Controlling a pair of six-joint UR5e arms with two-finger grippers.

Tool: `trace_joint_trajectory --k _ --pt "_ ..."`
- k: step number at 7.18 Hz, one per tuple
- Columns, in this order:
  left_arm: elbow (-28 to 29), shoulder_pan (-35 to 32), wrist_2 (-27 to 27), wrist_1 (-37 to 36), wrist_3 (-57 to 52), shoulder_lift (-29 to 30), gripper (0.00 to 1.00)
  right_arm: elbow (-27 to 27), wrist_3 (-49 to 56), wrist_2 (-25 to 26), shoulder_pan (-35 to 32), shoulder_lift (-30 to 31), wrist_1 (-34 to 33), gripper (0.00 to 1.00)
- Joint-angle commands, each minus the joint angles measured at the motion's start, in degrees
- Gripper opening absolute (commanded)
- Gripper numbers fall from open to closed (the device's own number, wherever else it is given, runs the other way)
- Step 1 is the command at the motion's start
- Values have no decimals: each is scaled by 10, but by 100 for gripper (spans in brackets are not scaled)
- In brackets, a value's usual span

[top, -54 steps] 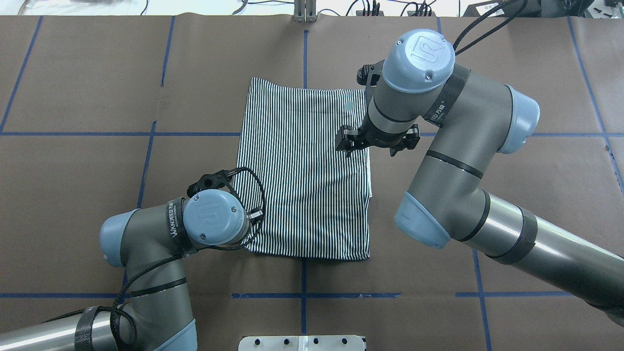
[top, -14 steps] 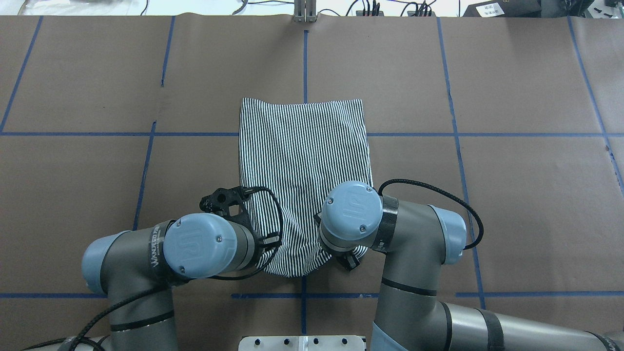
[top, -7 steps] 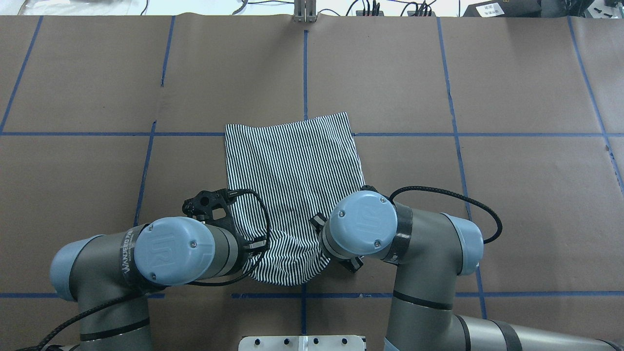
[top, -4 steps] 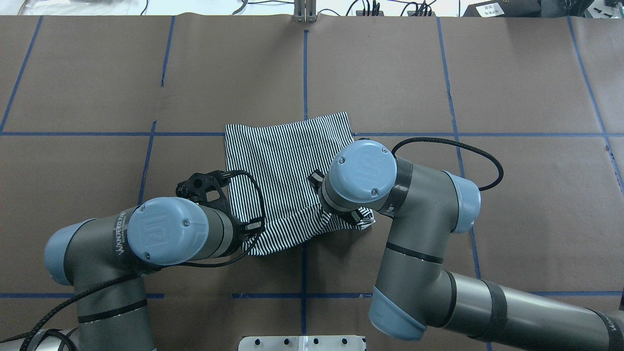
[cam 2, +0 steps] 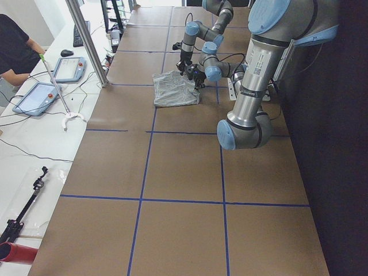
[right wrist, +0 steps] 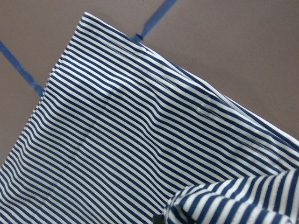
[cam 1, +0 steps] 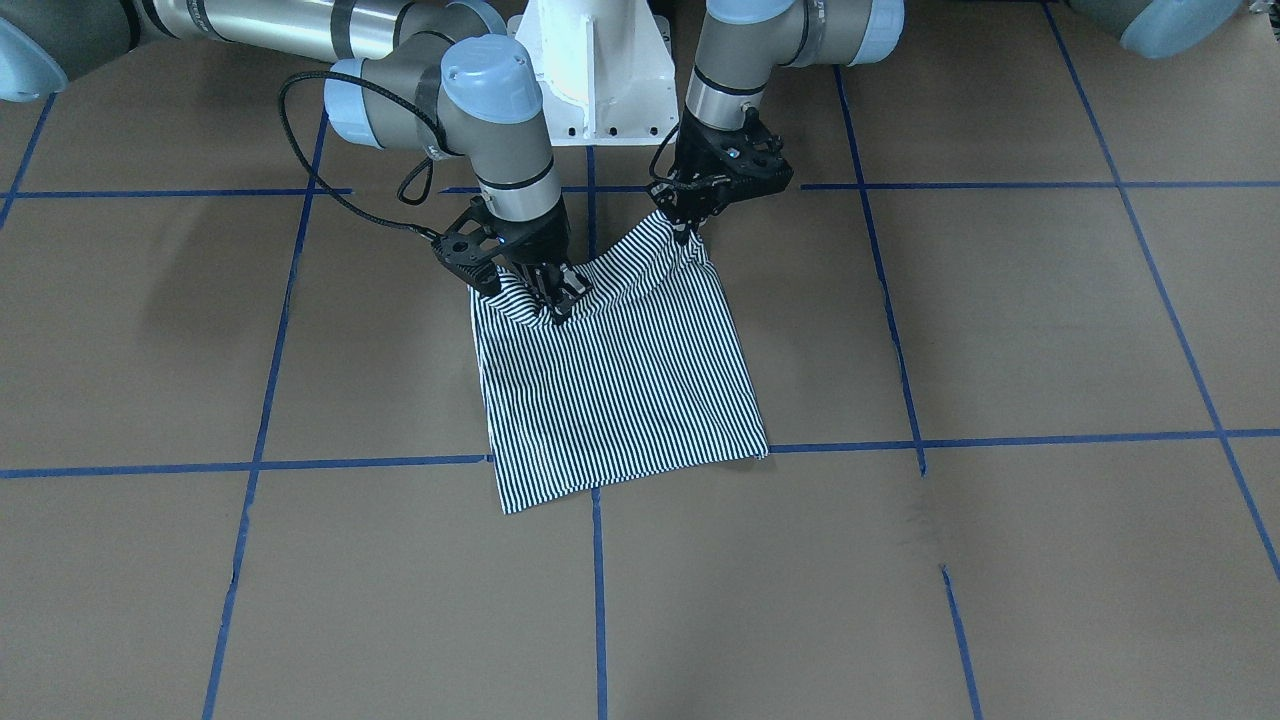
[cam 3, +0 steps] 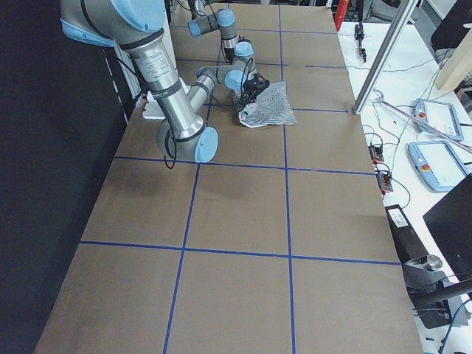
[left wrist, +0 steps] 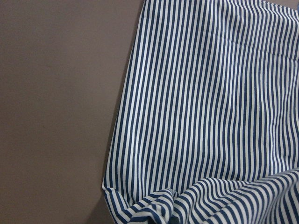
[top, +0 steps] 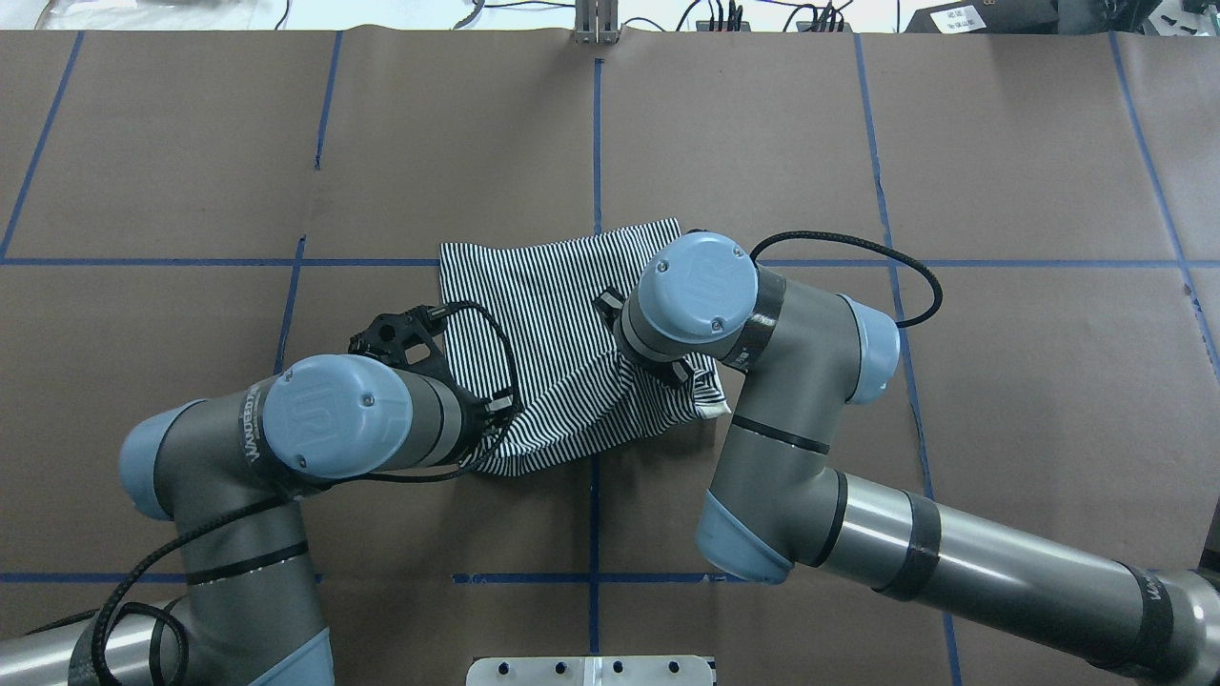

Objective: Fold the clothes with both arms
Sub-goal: 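Lift the near edge with both grippers and fold it away from the robot, then release the shirt and raise both grippers away from it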

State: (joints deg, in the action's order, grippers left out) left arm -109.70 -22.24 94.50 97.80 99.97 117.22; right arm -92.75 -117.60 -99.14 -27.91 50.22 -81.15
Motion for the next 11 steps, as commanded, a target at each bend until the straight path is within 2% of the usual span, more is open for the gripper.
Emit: trace_joint_trajectory --k 1,2,3,5,6,8,9,10,11 --pt "100 -89 0 22 -1 46 11 85 31 -3 -41 -59 5 0" --pt "188 -132 -1 72 -75 68 99 210 58 -3 -70 -123 62 55" --pt "221 -174 0 104 -140 66 100 277 88 -2 -96 -132 142 100" --pt "229 -215 9 103 -216 66 100 294 147 -6 -139 -133 149 100" --pt "229 -215 32 104 -217 64 100 295 154 -19 -151 -133 148 100" --pt "211 -216 59 105 -220 62 100 289 224 -78 -186 -132 140 100" --pt "199 -231 76 104 -251 59 100 276 282 -122 -218 -128 108 100" --pt "185 -265 105 104 -303 44 100 227 377 -150 -253 -103 40 100" --pt "174 -312 131 104 -385 22 100 154 499 -175 -298 -54 -34 100"
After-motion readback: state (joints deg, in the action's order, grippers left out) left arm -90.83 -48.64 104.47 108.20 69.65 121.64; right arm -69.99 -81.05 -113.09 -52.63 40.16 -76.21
